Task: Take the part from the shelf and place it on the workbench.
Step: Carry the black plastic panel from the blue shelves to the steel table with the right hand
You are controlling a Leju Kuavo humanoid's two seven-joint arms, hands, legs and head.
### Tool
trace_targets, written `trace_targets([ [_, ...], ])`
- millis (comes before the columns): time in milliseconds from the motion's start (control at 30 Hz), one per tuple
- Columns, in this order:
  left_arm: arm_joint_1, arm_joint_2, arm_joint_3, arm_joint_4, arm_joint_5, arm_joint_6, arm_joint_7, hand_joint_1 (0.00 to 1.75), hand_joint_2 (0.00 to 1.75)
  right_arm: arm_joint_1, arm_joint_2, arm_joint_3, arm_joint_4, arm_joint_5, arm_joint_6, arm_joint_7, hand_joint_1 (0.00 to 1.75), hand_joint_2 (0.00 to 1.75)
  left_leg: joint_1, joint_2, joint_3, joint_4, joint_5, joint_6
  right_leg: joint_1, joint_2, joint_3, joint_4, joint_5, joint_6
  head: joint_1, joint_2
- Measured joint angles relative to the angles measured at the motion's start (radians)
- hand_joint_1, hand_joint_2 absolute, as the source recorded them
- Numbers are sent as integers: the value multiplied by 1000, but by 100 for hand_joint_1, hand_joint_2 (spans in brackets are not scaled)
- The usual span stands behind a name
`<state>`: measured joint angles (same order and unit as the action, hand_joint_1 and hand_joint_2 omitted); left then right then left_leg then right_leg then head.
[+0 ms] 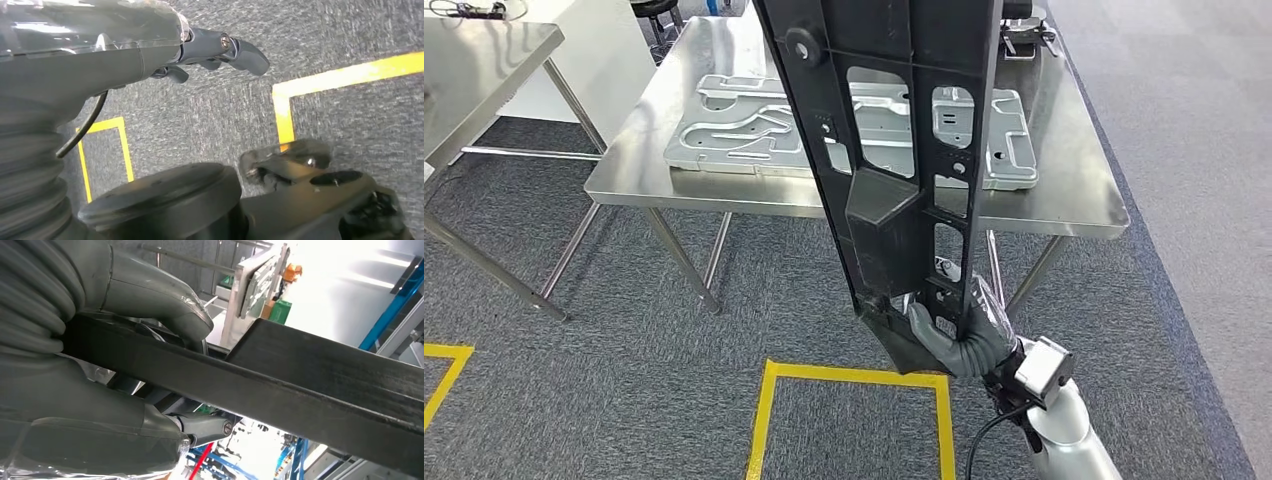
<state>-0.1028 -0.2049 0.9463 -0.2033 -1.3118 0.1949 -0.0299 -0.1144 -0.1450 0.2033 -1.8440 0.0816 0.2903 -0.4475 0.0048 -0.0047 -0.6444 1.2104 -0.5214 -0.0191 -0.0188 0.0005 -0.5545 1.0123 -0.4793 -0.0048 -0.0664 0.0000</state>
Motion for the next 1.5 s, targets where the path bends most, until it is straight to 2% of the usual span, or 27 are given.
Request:
trace_targets([
  [67,6,0,1,0,-1,0,2,0,175,-2,0,0,3,0,0,0,175,175,-2,0,48,-124,65,9,2,4,14,1,-12,8,0,0],
  [100,9,0,1,0,-2,0,3,0,175,-3,0,0,4,0,0,0,175,175,-4,0,62,-161,74,15,4,5,15,2,-15,13,0,0],
  [200,11,-1,2,0,-1,0,2,0,175,-7,0,0,5,-1,0,0,175,175,-6,-2,70,-189,63,32,5,4,12,-2,-18,31,0,0],
  [267,11,-2,2,0,-2,0,2,0,175,-10,0,0,6,-1,0,0,175,175,-2,-3,82,-202,63,44,4,2,3,26,-34,42,0,0],
  [300,12,-3,2,0,-2,0,2,0,175,-12,0,0,6,-1,0,-1,175,175,0,-2,88,-206,61,49,3,1,-19,69,-53,46,0,0],
  [367,12,-3,2,0,-2,0,2,0,175,-13,0,0,9,-3,1,-2,175,175,-1,-1,95,-208,54,56,3,1,-99,201,-97,51,0,0],
  [400,13,-3,2,0,-1,0,2,0,175,-12,0,0,12,-4,2,-2,175,175,-2,-1,99,-208,50,58,3,1,-137,255,-105,52,0,0],
  [433,14,-3,2,0,-1,0,2,0,175,-12,0,0,15,-5,3,-2,175,175,-3,-2,105,-208,45,59,3,1,-163,280,-97,52,0,0],
  [467,15,-4,3,0,-1,0,2,0,175,-11,-1,0,17,-6,4,-2,175,175,-3,-3,113,-207,39,58,3,1,-167,264,-66,51,0,0],
  [533,16,-4,3,0,0,0,1,0,175,-13,-1,0,19,-6,8,-2,175,175,-4,-4,134,-208,22,54,5,0,-126,142,24,42,0,0],
  [600,17,-5,3,0,1,0,1,0,175,-17,-1,0,20,-7,12,-2,175,175,-6,-5,147,-207,6,45,11,-1,-80,37,66,30,0,0],
  [667,18,-6,4,1,1,1,1,0,175,-21,-2,0,22,-7,14,-3,175,175,-8,-4,153,-210,-4,34,17,0,-66,14,54,18,0,0],
  [767,16,-5,4,0,1,2,0,0,175,-22,-3,0,22,-8,14,-3,175,175,-10,2,154,-193,-23,18,10,2,-48,-2,42,3,0,0],
  [800,16,-5,4,0,1,2,-1,0,175,-24,-3,0,22,-8,14,-3,175,175,-10,3,134,-151,-39,12,6,1,-38,-7,37,-2,0,0],
  [867,13,-4,5,0,3,0,-6,0,175,-25,-3,0,22,-8,14,-3,175,175,-7,3,53,-13,-82,4,6,-2,-19,-10,21,-7,0,0],
  [900,9,-3,5,0,4,-1,-9,0,175,-24,-3,0,22,-8,14,-3,175,175,-6,3,10,50,-92,1,6,-2,-9,-10,12,-7,0,0],
  [933,5,-3,6,0,5,-2,-11,0,175,-23,-2,0,22,-8,14,-3,175,175,-6,3,-19,84,-84,0,6,-3,3,-10,2,-7,0,0],
  [967,3,-3,6,0,5,-2,-12,0,175,-23,-2,0,22,-7,14,-2,175,175,-6,3,-28,77,-54,0,6,-2,17,-10,-8,-6,0,0],
  [1033,6,-2,6,0,3,-3,-12,0,175,-23,-1,1,22,-7,14,-1,175,175,-5,3,2,-32,47,5,5,0,50,-11,-31,-3,0,0],
  [1067,8,-2,6,0,2,-3,-11,0,175,-23,-1,1,22,-7,14,-1,175,175,-7,3,21,-89,83,10,6,2,64,-12,-41,1,0,0],
  [1100,11,-2,6,0,2,-3,-10,0,175,-23,-1,1,22,-6,14,-1,175,175,-9,4,41,-137,97,16,7,4,72,-13,-48,6,0,0],
  [1233,13,-3,6,0,0,-1,-9,0,175,-22,0,1,19,-4,14,1,175,175,-11,-1,80,-198,65,44,8,4,80,-6,-52,30,0,0],
  [1300,15,-4,6,0,-1,-1,-9,0,175,-25,0,1,17,-3,13,0,175,175,-6,-4,108,-212,57,55,7,3,54,54,-60,38,0,0],
  [1400,19,-5,6,0,-2,0,-10,0,175,-29,0,1,17,8,10,2,175,175,-6,-4,140,-221,36,63,6,2,-84,233,-109,48,0,0],
  [1433,20,-5,6,0,-2,0,-11,0,175,-29,0,1,18,11,10,4,175,175,-6,-5,150,-221,27,63,6,2,-126,270,-117,50,0,0],
  [1467,22,-5,6,0,-2,0,-12,0,175,-29,0,1,18,14,9,6,175,175,-6,-6,162,-221,17,62,6,2,-152,274,-108,49,0,0],
  [1500,24,-5,6,0,-2,0,-12,0,175,-30,-1,1,18,16,9,7,175,175,-6,-7,177,-221,5,61,6,2,-161,244,-78,46,0,0],
])
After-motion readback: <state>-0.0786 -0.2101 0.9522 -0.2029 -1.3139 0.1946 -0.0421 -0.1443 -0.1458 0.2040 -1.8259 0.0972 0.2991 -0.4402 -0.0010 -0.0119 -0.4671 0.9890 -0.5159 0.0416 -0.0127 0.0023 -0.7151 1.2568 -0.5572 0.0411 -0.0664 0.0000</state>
